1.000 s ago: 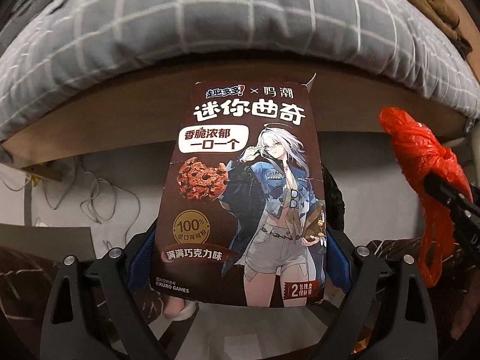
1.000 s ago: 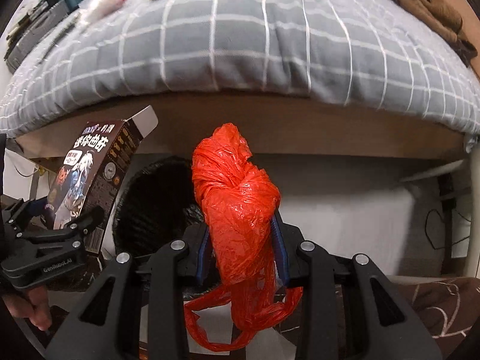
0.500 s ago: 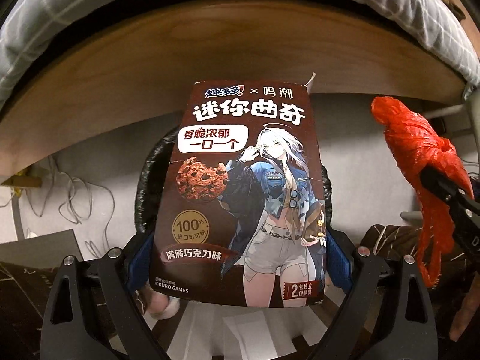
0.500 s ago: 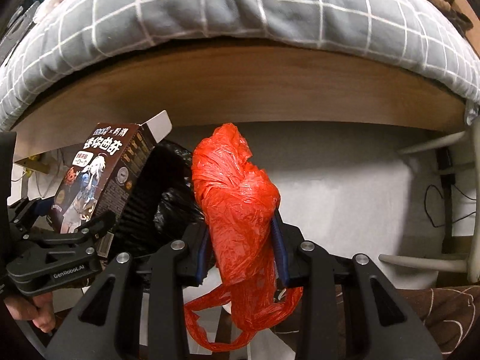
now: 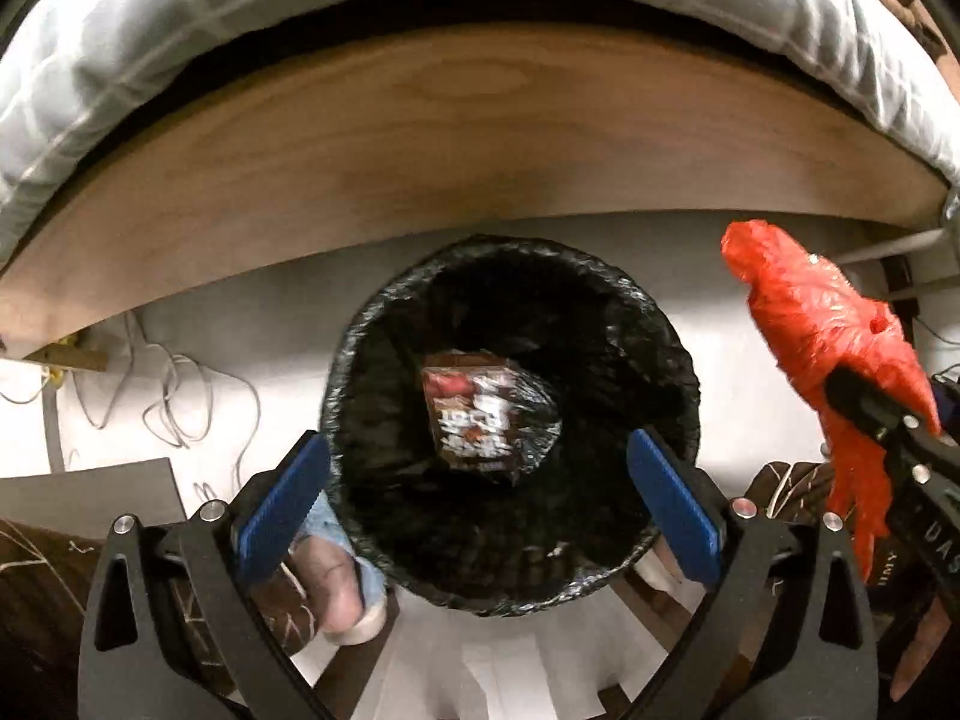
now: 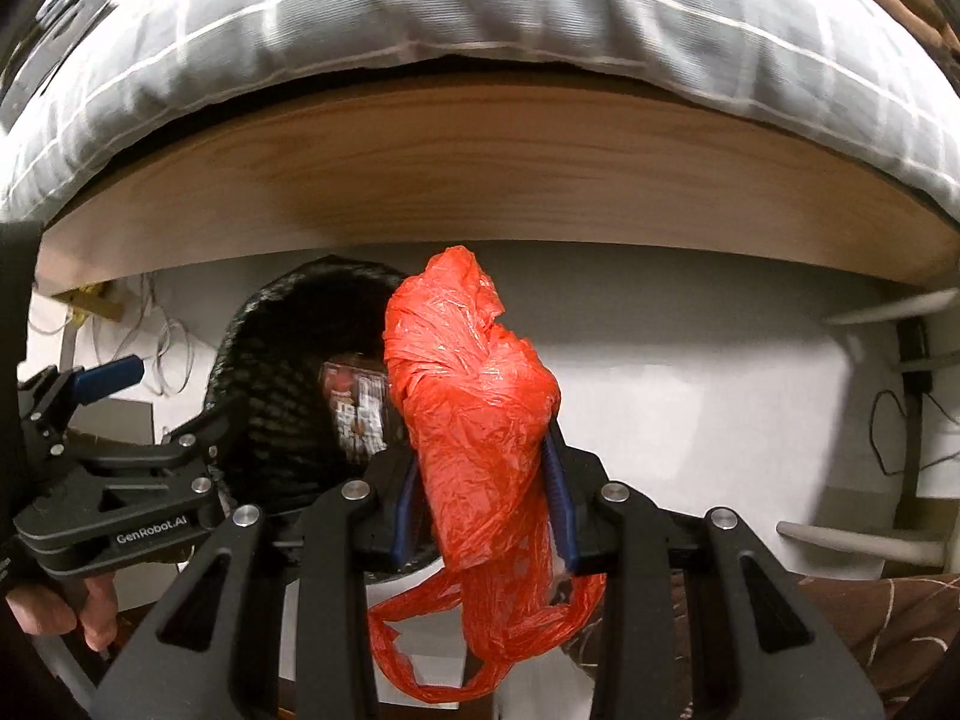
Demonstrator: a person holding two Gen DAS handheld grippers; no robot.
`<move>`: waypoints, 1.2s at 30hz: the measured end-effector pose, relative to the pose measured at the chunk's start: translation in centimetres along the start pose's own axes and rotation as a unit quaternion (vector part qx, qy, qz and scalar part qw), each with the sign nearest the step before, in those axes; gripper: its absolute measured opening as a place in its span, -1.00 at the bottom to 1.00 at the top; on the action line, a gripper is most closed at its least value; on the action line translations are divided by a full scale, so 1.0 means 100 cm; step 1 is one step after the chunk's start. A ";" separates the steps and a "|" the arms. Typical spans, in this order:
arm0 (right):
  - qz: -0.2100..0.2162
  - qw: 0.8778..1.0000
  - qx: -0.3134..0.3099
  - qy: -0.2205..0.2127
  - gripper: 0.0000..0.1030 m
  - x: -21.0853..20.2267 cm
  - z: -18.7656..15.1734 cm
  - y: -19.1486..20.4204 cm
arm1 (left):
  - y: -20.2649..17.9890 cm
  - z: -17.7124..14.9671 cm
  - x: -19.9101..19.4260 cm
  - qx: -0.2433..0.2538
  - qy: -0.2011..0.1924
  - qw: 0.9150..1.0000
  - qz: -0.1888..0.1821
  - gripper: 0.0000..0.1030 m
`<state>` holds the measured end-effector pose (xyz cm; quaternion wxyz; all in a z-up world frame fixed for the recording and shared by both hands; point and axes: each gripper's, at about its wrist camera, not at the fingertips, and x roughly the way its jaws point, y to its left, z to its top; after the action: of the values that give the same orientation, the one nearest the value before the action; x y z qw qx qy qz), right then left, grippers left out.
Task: Collect trash
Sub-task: 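Open the left gripper over the bin while the right gripper releases the red bag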
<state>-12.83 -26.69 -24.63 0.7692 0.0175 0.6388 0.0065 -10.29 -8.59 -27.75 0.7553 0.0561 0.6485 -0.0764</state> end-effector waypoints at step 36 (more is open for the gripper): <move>-0.018 0.997 -0.060 -0.044 0.72 -0.015 0.033 0.102 | 0.121 -0.015 -0.033 -0.102 -0.051 0.992 0.054 0.89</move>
<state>-9.77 -16.56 -22.15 0.7963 -0.0399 0.6028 0.0300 -9.93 3.72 -24.89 0.7923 0.0095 0.6093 0.0288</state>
